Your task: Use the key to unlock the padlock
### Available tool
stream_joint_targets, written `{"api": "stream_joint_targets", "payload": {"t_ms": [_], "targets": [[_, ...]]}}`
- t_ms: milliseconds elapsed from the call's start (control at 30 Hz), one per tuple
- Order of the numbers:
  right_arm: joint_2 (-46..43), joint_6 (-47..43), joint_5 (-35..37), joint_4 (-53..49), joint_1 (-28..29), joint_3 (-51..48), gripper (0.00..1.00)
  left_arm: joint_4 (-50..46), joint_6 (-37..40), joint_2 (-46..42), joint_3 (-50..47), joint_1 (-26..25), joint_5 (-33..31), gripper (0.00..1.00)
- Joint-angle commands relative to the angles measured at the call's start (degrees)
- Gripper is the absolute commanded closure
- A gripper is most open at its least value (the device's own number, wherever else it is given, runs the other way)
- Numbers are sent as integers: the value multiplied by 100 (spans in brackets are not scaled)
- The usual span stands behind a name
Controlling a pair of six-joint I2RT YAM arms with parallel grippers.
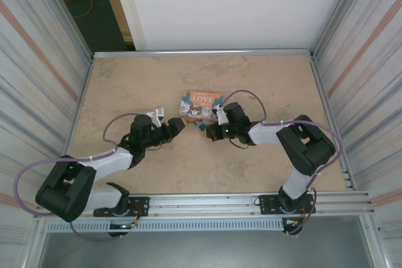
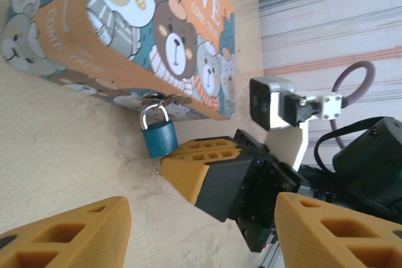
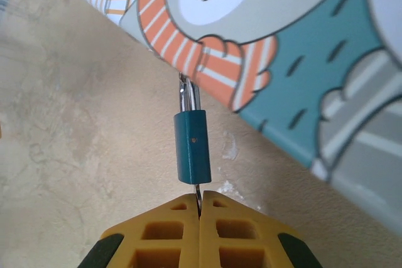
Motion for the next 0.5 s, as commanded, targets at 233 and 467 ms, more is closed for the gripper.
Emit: {"api": "stream_joint_targets", "payload": {"t_ms": [233,467], "targets": [[-267,806,-389,-121,-3,216,100,1384,-943,666,-273,28,68,44],[-264,1307,-391,-126,-2,192,100,2433,-1506,1415,-456,28,55,45]]}}
